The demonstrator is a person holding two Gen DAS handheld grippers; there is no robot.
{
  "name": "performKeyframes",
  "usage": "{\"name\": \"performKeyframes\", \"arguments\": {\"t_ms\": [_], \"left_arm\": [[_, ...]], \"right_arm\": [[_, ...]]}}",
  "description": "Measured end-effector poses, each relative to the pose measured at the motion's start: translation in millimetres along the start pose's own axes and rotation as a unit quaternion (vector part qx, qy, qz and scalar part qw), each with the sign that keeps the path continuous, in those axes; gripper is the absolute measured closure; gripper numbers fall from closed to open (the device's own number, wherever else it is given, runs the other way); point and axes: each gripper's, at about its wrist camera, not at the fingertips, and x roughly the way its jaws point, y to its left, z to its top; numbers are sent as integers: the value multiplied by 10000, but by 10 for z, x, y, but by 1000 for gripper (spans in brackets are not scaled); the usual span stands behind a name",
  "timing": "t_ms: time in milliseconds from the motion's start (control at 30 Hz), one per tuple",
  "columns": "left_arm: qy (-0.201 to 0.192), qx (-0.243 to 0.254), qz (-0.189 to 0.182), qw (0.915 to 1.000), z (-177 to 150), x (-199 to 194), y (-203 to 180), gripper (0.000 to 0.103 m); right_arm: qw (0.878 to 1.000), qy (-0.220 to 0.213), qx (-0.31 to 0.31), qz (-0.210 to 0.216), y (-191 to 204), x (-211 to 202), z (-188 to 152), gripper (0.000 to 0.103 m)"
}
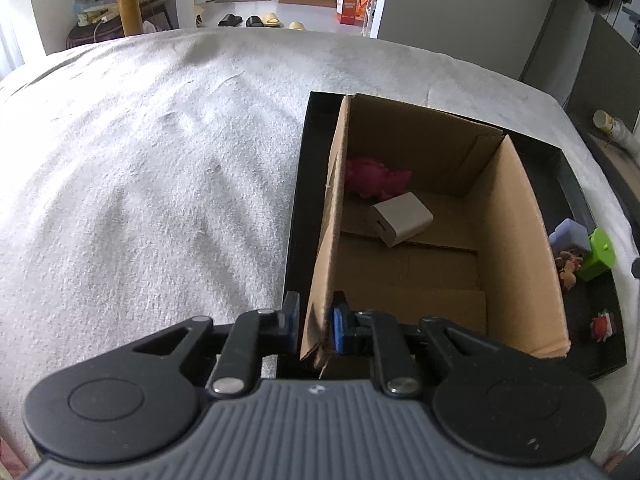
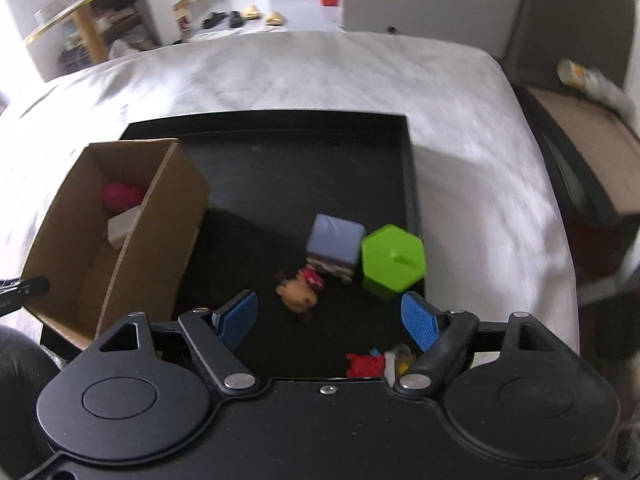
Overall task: Organize rigid objects
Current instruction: 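Move the right gripper back over the tray toward the red figure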
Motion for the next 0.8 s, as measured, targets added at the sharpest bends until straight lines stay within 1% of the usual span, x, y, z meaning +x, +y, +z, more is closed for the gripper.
{"name": "performKeyframes", "arguments": {"t_ms": [200,400,600,800], "left_arm": [[1,64,108,9999,-3,-9,-42,88],[14,129,178,9998,-9,-11,-79,88],[42,129,208,9997,5,5,-93,88],[76,53,201,9998,13,14,-83,89]], "right_arm": [[9981,135,600,-4,-214,100,-168,25],[9948,235,992,36,-330,216,-307,25],[9913,346,1258,173,-387,316,-428,25],[9879,573,1421,259,-415,475,-541,27]]}}
